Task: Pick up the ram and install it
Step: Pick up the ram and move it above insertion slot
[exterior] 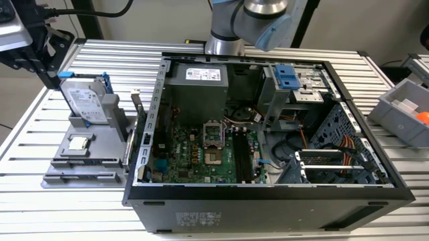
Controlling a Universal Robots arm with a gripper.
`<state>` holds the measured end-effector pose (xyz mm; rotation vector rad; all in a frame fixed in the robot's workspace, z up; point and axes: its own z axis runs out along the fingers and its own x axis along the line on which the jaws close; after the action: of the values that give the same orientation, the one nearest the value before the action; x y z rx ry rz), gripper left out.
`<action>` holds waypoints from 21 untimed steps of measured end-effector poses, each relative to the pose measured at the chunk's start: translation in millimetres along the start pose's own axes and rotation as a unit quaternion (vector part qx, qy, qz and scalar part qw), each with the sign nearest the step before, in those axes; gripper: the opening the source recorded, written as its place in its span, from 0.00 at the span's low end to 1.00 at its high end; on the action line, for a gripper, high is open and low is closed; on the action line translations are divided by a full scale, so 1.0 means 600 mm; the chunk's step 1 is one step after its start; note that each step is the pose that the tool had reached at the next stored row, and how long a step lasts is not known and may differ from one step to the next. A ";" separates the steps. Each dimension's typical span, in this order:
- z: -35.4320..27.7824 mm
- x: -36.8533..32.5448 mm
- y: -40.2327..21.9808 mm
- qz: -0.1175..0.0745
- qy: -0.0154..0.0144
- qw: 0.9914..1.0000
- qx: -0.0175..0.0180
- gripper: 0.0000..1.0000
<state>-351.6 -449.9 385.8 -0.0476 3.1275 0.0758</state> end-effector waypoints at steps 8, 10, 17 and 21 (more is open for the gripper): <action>0.000 0.000 -0.015 -0.002 0.000 1.000 0.000 0.00; 0.000 0.000 -0.017 -0.003 0.000 1.000 0.000 0.00; 0.000 0.000 -0.029 -0.003 0.001 1.000 0.000 0.00; 0.001 0.000 -0.037 -0.003 0.001 1.000 0.000 0.00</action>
<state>-350.9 -472.1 384.4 -0.0558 3.1293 0.0758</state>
